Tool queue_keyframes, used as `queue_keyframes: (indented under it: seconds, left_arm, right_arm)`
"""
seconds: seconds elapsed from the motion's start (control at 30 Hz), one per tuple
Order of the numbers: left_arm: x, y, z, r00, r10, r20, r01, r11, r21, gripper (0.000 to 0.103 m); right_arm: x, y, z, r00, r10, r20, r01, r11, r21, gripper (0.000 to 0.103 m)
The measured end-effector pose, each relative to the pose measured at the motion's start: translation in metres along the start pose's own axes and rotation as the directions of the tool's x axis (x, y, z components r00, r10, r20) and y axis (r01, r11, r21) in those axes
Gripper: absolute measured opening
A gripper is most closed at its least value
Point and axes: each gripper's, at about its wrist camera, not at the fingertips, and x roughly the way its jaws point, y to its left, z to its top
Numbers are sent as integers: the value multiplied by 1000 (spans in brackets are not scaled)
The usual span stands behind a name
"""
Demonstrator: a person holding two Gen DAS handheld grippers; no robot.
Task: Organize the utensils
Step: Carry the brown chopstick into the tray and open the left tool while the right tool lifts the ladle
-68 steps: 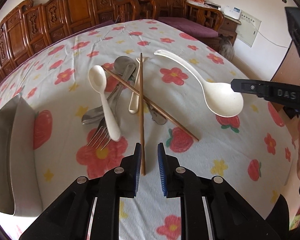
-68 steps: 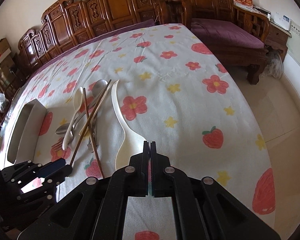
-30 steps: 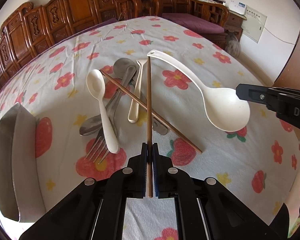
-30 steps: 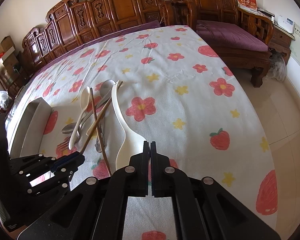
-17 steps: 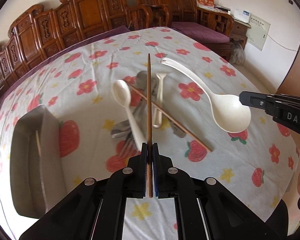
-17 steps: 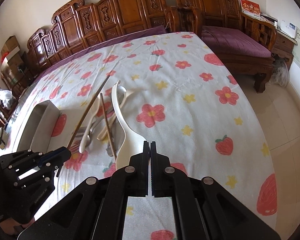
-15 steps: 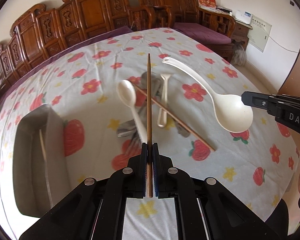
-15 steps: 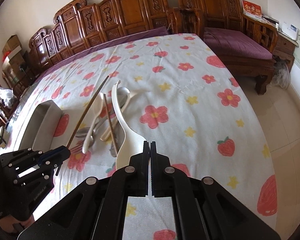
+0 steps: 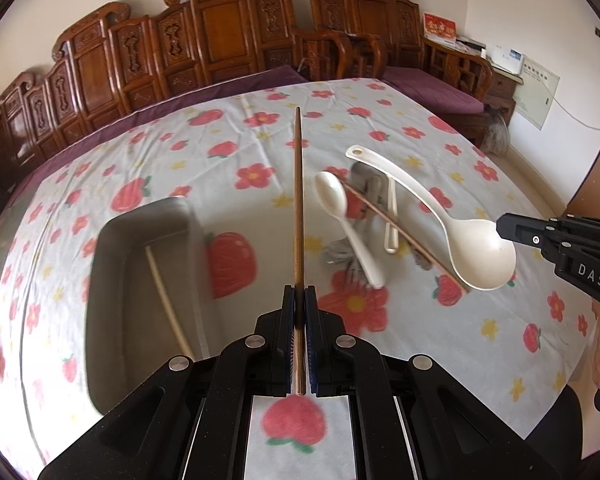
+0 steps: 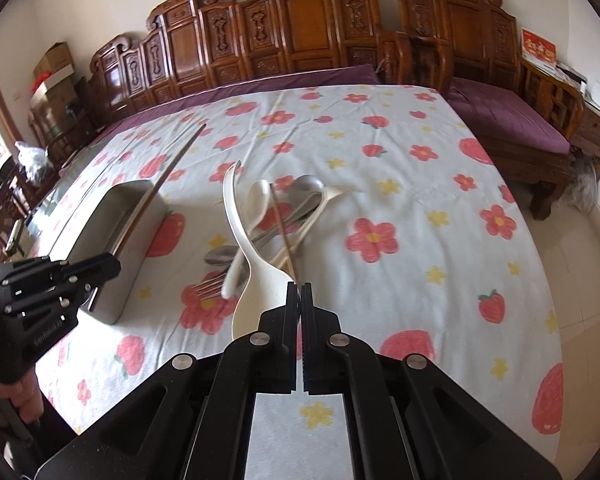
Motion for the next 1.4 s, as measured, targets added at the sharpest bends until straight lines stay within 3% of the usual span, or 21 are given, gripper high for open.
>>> queue_keyframes:
  seconds: [0.57,1.0,1.4]
  left_arm:
    - [-15,89,-27,997,74,-22,-76,992,-105,4]
    - [4,116,-35,995,85,-60,-93,983,-155,4]
    - [-33,142,-46,998,62,9,-60,985,-161,5]
  right_arm:
    - [-1,50,-10,998,60,-17,-61,994,-87,2]
    - [16,102,-5,994,105,-30,-108,986,-124,2]
    - [34,161,13,991,130,-41,-134,983,-124,2]
